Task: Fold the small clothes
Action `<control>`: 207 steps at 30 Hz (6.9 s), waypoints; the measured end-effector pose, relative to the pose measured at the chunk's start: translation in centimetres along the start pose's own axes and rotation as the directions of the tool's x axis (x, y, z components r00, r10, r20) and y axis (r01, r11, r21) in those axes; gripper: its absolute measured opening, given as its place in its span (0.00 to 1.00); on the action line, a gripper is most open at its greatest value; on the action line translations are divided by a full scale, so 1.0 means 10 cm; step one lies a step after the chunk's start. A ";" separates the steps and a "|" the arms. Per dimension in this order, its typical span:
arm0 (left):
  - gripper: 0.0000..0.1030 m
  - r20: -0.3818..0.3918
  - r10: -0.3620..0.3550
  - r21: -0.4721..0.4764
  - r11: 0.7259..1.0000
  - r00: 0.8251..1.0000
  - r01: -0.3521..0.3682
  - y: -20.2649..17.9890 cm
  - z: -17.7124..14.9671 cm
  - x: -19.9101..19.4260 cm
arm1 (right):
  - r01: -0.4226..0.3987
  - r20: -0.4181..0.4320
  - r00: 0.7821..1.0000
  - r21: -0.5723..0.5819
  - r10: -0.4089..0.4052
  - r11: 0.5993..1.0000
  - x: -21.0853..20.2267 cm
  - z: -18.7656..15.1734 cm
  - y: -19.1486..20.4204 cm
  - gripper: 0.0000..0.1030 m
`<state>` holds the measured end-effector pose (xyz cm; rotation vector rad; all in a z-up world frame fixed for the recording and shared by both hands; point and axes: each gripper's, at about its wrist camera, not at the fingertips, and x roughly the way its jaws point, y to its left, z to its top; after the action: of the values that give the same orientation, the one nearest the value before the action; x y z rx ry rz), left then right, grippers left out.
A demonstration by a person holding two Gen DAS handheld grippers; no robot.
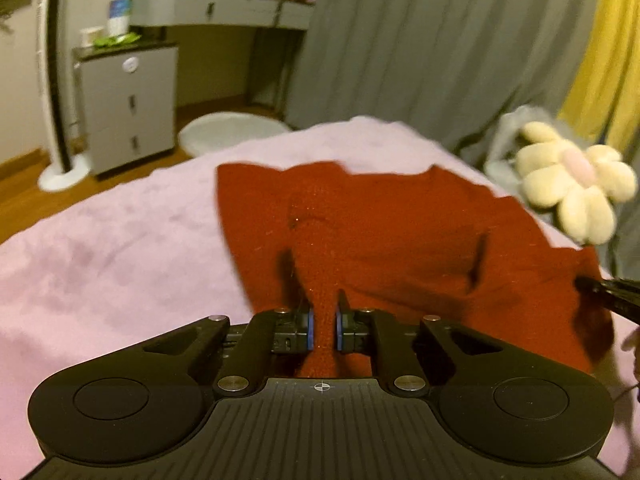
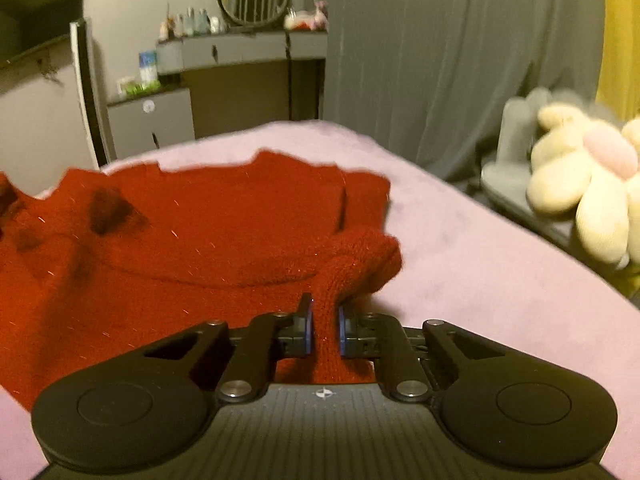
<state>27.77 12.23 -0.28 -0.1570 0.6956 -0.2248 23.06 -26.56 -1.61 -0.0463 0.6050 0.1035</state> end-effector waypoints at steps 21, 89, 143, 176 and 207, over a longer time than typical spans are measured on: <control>0.11 0.106 -0.070 0.025 0.997 0.992 0.068 -0.07 0.39 -0.31 | 0.026 0.090 0.996 -0.102 -0.017 0.994 -0.25 0.28 0.17 0.10; 0.89 0.074 0.378 -0.118 0.922 0.923 -0.368 -0.11 0.19 1.07 | 0.146 0.141 0.979 0.022 -0.147 0.989 0.41 -0.09 0.50 0.42; 0.66 -0.067 -0.128 -0.550 0.832 0.990 0.070 0.65 -0.07 0.85 | -0.029 0.109 0.994 0.090 0.019 0.995 0.49 -0.09 1.76 0.10; 0.26 0.001 -0.233 -0.233 0.946 0.972 0.227 -1.43 0.86 0.85 | 0.344 0.091 0.920 0.277 -0.381 0.897 0.02 0.06 0.60 0.14; 0.69 -0.035 -0.146 -0.347 0.929 0.989 0.125 -0.79 -0.03 0.76 | -0.072 0.427 0.904 0.179 -0.011 0.981 -0.42 0.32 1.20 0.17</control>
<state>32.03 2.66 -3.41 -0.5372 0.7817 -0.2395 20.10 -14.73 3.27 0.1699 0.1732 0.0823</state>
